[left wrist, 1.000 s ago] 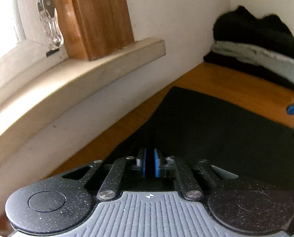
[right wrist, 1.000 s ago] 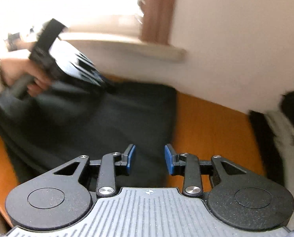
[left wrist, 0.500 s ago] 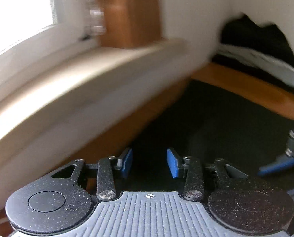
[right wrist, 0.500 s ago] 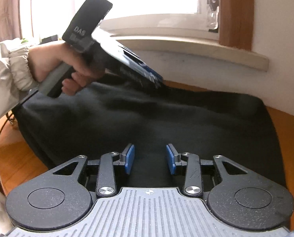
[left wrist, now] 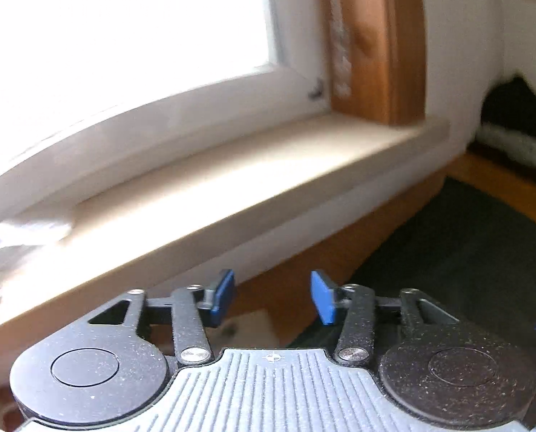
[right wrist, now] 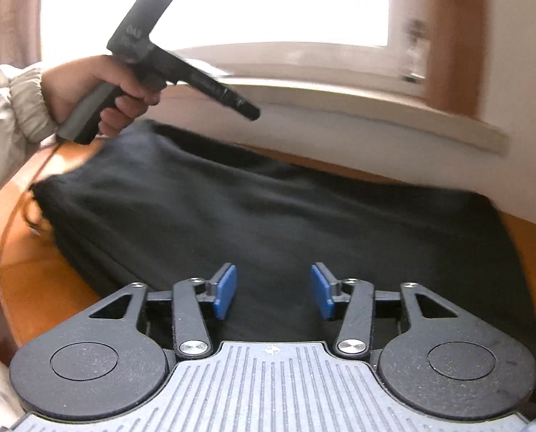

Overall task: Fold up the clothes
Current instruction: 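Move both open tools to the bunched black cloth and grasp it with the right tool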

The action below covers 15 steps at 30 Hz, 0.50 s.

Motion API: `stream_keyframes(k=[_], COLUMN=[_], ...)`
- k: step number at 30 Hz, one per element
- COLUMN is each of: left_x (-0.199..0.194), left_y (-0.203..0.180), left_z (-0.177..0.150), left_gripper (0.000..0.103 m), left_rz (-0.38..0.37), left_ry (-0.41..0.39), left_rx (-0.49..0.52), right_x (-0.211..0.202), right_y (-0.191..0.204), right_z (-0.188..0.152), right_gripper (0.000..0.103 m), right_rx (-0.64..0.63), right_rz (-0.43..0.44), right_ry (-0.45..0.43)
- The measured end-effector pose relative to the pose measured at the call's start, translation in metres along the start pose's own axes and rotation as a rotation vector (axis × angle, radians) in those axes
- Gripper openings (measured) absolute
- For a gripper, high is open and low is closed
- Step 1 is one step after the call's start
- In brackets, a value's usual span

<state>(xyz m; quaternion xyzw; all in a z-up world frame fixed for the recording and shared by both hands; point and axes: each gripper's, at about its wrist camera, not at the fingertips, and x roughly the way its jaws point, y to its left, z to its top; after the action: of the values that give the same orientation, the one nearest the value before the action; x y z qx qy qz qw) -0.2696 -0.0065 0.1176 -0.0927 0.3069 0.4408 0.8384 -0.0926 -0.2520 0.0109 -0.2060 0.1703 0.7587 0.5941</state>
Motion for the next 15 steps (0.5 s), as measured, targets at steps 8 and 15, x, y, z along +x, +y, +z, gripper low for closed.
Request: stream_keyframes(k=[8, 15], left_x=[-0.060, -0.084], left_y=[0.063, 0.112], left_z=[-0.069, -0.128], left_gripper=[0.068, 0.068], left_rz=[0.051, -0.014], left_ry=[0.044, 0.040], left_rx=[-0.126, -0.305], right_x=[0.051, 0.061], right_y=[0.106, 0.156], right_z=[0.030, 0.050], right_gripper=[0.052, 0.053], right_rx=[-0.081, -0.143], right_rz=[0.196, 0.247], right_ry=[-0.043, -0.058])
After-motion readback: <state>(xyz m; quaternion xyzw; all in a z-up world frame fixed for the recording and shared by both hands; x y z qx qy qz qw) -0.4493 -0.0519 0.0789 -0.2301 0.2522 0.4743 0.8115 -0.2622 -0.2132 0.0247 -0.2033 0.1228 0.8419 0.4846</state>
